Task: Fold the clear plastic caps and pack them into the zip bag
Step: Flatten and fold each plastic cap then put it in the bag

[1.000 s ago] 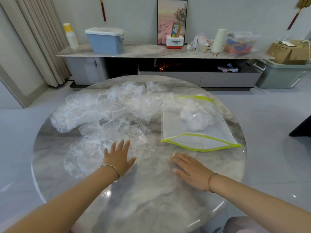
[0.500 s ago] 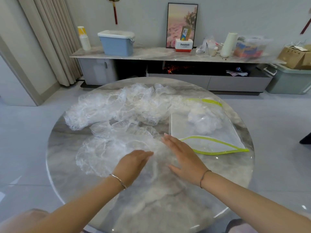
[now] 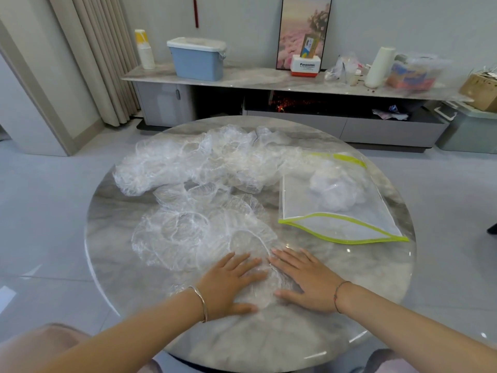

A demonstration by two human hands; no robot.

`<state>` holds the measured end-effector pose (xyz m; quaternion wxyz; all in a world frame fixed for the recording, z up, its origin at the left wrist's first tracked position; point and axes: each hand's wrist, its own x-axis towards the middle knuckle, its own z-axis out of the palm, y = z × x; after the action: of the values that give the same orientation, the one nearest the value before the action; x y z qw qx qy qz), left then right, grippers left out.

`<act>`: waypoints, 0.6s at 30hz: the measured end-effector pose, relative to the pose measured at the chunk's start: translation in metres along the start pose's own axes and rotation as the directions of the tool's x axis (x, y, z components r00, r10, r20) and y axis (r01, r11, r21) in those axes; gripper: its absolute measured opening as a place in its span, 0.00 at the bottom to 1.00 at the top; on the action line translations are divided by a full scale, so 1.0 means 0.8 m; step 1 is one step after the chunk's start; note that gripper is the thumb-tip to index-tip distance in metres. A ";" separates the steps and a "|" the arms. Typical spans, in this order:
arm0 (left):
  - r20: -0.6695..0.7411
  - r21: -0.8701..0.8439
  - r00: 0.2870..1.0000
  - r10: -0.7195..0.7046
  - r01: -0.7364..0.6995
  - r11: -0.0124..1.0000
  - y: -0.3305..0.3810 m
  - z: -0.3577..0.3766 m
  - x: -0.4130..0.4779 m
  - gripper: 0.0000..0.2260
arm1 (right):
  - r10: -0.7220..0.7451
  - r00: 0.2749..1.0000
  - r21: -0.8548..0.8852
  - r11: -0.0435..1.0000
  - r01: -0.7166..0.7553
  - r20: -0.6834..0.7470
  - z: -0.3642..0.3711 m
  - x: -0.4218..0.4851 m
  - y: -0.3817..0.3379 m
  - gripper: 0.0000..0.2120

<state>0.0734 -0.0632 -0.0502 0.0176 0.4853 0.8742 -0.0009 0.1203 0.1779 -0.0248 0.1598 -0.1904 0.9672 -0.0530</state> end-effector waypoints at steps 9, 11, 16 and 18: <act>-0.297 -0.237 0.946 -0.131 0.059 0.970 0.006 -0.022 0.010 0.06 | 0.113 0.994 -0.117 0.987 -0.111 0.005 0.005 -0.017 -0.004 0.51; -0.185 -0.476 0.917 -0.354 0.232 0.849 0.007 -0.025 0.005 0.14 | 0.097 0.991 -0.049 0.994 -0.102 -0.091 0.003 -0.014 0.001 0.39; -0.028 -0.776 0.874 -0.486 0.287 0.561 0.005 -0.033 -0.001 0.05 | 0.259 0.878 0.532 0.846 -0.006 -0.402 0.000 -0.008 0.013 0.01; 0.064 -0.843 0.852 -0.520 0.325 0.429 0.007 -0.040 0.000 0.07 | 0.405 0.841 0.714 0.700 -0.032 -0.359 -0.005 -0.006 0.008 0.08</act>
<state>0.0774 -0.0595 -0.0184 0.1529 0.1788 0.8577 0.4571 0.1213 0.1856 -0.0208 -0.0271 0.0227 0.9017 -0.4309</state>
